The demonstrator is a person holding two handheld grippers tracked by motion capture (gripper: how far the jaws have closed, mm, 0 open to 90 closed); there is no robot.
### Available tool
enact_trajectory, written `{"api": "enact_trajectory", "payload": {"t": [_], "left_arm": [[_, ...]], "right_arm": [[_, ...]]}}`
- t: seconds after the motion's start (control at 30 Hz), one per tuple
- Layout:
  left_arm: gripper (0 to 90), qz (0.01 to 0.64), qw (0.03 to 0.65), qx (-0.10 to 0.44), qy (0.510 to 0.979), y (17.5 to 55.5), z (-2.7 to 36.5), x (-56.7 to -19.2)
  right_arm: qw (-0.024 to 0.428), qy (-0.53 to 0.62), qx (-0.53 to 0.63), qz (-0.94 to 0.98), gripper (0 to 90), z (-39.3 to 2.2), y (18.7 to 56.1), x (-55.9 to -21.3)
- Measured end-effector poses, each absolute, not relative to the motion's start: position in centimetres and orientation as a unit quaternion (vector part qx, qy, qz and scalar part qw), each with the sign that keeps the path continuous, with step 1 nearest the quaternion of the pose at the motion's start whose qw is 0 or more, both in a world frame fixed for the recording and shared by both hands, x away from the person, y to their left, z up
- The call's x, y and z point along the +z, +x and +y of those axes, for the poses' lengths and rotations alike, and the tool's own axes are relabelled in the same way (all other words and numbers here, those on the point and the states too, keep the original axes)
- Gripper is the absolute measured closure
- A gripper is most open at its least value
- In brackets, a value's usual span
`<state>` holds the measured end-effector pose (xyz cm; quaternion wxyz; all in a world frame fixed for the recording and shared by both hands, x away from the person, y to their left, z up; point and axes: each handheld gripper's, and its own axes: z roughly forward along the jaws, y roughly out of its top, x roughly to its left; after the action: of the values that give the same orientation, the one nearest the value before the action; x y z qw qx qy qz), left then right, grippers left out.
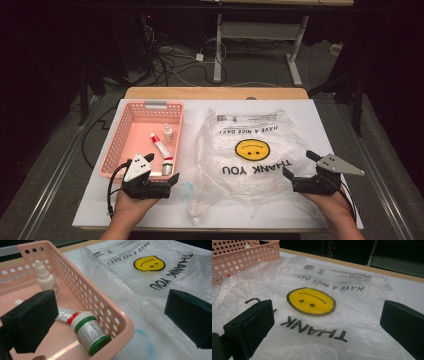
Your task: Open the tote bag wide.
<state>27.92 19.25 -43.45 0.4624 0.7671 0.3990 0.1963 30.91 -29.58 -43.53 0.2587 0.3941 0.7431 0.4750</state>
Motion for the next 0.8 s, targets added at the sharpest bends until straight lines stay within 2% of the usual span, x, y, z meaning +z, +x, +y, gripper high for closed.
{"api": "enact_trajectory", "payload": {"t": [0.4,0.8], "left_arm": [[0.0,0.406,0.463,0.197,0.763,28.1,19.5,-43.6],[0.0,0.408,0.461,0.199,0.762,28.1,19.7,-43.6]], "right_arm": [[0.260,0.403,0.464,0.745,0.1,-30.4,31.2,-43.7],[0.267,0.451,0.431,0.735,1.6,-33.9,32.1,-44.5]]}}
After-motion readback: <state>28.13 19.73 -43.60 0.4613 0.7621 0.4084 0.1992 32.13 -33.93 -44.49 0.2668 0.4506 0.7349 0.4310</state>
